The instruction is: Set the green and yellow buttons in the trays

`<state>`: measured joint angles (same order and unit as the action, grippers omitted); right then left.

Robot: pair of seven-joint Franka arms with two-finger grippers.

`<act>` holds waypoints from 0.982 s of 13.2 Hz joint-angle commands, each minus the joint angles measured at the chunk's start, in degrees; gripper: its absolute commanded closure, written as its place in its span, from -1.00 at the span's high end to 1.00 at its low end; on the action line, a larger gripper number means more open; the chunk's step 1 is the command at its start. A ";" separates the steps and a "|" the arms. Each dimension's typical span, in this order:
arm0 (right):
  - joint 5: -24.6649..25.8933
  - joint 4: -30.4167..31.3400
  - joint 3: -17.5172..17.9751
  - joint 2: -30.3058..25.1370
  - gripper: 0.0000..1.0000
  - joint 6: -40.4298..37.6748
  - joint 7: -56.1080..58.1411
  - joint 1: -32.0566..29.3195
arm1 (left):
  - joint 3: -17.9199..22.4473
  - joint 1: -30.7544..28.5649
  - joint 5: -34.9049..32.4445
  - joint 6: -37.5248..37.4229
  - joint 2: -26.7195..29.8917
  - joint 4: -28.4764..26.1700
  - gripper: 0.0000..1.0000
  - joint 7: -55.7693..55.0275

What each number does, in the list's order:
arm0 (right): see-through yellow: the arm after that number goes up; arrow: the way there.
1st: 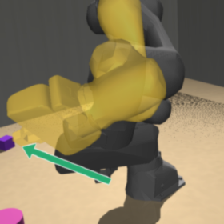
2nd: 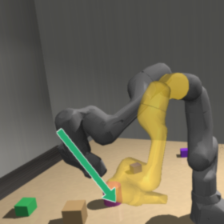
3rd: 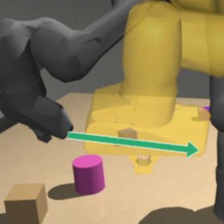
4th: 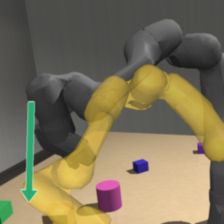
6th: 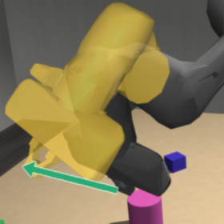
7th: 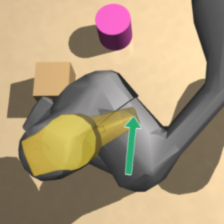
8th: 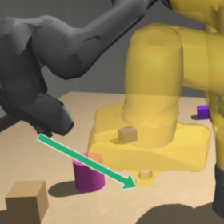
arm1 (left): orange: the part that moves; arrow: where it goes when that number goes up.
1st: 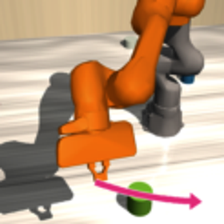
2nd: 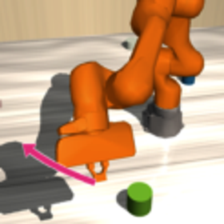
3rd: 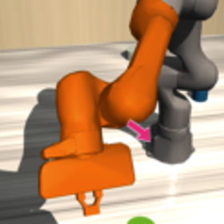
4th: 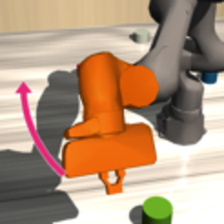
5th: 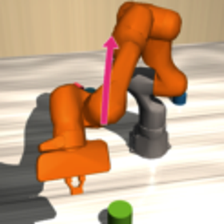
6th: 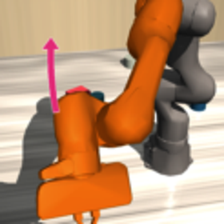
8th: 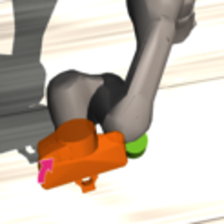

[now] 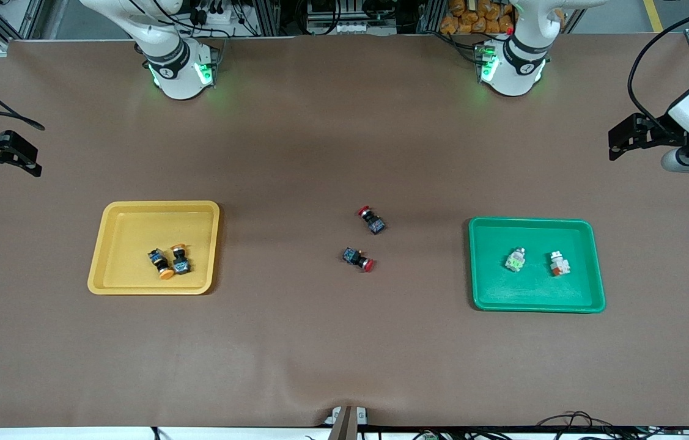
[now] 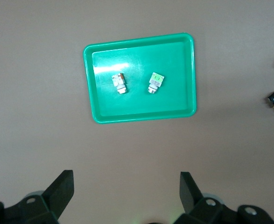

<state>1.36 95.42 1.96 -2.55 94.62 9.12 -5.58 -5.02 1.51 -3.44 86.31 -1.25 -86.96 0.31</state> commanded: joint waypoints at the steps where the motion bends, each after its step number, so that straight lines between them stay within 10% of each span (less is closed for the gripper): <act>1: -0.13 0.56 0.41 -1.15 0.65 -0.49 -0.25 -0.14 | -0.08 0.07 0.19 -0.70 -0.86 0.65 1.00 -4.16; 13: -0.74 0.38 0.85 -2.90 0.65 -4.18 -6.13 1.71 | -0.35 0.86 0.10 -0.70 -1.21 0.47 1.00 -5.84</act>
<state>1.26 95.42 2.93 -4.40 91.09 5.16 -4.06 -5.18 1.96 -3.44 86.25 -2.10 -87.10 -4.49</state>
